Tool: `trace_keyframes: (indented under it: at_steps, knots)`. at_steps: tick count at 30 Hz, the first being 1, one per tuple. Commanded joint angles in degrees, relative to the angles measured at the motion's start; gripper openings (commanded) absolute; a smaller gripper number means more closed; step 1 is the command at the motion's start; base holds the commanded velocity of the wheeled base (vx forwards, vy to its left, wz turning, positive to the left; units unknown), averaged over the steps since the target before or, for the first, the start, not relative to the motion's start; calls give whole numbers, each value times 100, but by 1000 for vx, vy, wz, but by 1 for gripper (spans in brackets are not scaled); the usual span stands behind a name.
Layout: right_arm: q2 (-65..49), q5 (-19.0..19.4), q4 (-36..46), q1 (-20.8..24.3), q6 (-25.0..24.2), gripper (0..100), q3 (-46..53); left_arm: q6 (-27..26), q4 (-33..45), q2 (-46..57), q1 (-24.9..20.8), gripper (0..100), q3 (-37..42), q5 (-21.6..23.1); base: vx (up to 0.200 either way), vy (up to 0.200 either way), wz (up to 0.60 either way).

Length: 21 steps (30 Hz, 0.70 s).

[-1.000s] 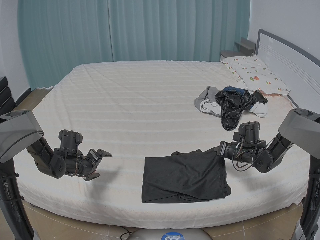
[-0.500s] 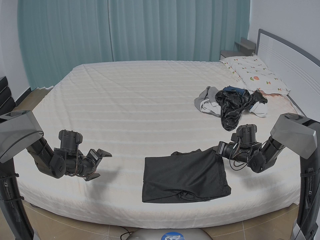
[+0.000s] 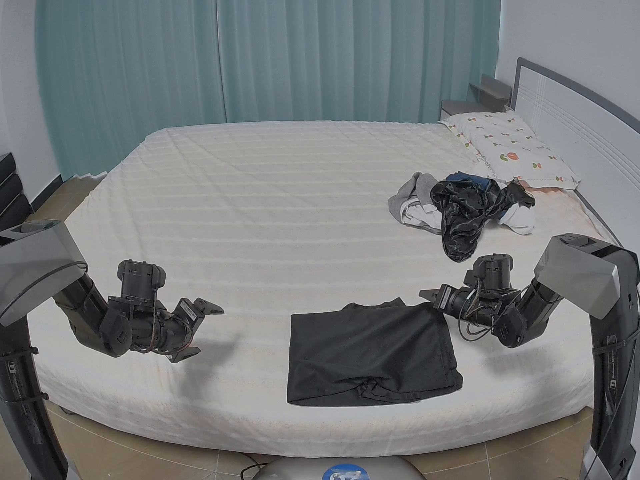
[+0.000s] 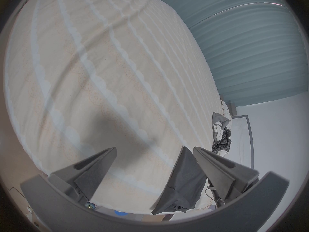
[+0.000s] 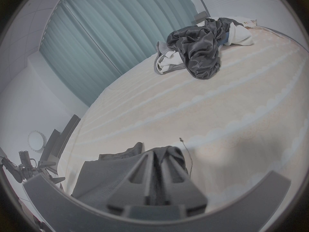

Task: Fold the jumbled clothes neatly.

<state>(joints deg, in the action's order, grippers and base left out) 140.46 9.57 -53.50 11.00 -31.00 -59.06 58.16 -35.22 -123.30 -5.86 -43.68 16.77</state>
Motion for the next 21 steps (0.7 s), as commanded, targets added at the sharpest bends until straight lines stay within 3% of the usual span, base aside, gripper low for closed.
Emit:
trace_keyframes:
  at_steps: [1,11,12,15,21]
  knots:
    - [-449,142,-125,-106,-46,100,545,2,-3,-10,-2,100,0,1,0,0,0]
    - [-1522,774,-609,-89,252,100,2558,2,-3,-10,6,100,0,1,0,0,0]
    - [-1627,994,-767,-89,446,100,3041,2,-3,-10,-2,100,0,1,0,0,0]
    - [-1592,1188,-995,-98,701,100,3551,2,-3,-1,-2,100,0,1,0,0,0]
    - [-1478,1249,-1329,-10,903,100,3955,2,-3,-1,-2,100,0,1,0,0,0]
